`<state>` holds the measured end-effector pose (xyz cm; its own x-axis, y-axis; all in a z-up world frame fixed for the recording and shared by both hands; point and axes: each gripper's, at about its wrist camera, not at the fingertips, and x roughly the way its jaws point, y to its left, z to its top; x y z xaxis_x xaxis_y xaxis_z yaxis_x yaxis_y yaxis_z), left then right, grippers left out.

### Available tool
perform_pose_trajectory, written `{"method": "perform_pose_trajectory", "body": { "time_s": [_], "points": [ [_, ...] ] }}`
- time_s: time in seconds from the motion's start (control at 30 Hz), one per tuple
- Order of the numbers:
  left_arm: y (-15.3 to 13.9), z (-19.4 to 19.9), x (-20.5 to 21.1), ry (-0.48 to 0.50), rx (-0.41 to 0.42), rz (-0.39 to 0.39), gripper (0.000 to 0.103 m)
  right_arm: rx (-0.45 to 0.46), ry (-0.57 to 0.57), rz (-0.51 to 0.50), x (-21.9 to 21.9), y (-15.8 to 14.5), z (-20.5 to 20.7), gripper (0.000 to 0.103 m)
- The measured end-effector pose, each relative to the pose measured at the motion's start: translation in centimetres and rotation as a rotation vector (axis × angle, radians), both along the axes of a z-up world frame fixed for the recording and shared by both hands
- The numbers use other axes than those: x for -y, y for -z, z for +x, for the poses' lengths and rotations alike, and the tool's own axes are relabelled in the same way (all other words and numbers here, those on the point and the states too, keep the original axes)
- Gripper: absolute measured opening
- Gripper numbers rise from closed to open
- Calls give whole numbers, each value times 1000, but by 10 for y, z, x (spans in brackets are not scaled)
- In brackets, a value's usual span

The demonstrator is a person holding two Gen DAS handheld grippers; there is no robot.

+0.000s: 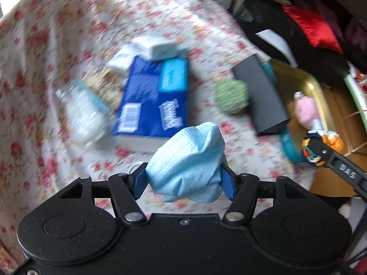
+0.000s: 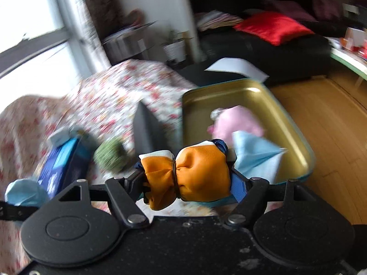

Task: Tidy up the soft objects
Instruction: 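Carry the orange cloth with the right gripper while the left carries the mask into the tray, releasing both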

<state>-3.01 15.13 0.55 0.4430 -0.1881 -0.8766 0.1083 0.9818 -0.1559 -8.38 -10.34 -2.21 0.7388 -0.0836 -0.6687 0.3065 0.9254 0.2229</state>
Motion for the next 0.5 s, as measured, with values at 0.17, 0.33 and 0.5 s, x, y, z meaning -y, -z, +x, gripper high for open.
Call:
{"method": "perform_pose_trajectory", "body": {
  "time_s": [0.17, 0.33, 0.5],
  "points": [
    [-19, 10, 28, 78, 49, -40, 60, 8, 207, 70, 41, -1, -7, 74],
    [-31, 28, 64, 150, 93, -66, 60, -22, 390, 174, 86, 6, -12, 74],
    [-40, 53, 101, 208, 128, -92, 60, -28, 446, 197, 109, 7, -4, 74]
  ]
}}
